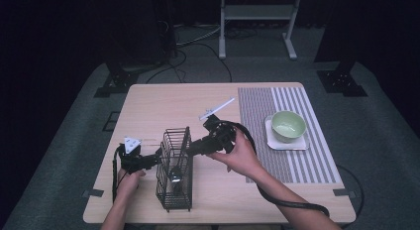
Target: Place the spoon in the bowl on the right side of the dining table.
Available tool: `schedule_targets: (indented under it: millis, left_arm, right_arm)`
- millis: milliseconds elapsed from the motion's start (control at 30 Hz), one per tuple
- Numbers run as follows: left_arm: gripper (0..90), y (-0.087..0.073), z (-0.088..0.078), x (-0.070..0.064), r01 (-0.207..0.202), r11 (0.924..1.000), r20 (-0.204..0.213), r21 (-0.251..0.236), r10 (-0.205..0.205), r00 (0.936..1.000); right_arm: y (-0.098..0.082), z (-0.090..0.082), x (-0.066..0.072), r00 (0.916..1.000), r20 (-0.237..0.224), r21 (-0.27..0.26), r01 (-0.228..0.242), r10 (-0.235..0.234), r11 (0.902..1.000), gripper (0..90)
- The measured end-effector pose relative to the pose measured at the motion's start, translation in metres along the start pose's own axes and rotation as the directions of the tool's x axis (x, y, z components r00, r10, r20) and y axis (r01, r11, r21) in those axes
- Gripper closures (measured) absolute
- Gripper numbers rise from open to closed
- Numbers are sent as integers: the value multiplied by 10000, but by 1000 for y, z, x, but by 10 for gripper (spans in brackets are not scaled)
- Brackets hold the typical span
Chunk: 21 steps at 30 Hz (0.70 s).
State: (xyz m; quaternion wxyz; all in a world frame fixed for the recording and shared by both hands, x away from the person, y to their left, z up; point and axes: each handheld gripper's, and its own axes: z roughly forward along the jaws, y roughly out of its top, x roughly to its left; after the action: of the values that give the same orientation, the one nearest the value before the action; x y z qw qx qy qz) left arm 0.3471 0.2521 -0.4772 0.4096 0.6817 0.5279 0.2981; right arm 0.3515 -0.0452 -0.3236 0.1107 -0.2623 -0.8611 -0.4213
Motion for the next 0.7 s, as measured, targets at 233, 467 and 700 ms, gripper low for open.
schedule_targets:
  millis: [233, 467, 700]
  left_arm:
    - [4, 0, 0, 0, -19, 10000, 4, 1, 19, 10000]
    - [4, 0, 0, 0, -59, 10000, -7, 14, 59, 10000]
    - [4, 0, 0, 0, -47, 10000, -9, 1, 47, 10000]
  right_arm:
    - [-2, 1, 1, 9999, 106, -107, 88, -87, 9999, 822]
    - [-3, 2, 5, 9994, 247, -51, 223, -222, 9997, 876]
    - [-2, -4, 7, 9996, 202, -263, 197, -192, 9995, 885]
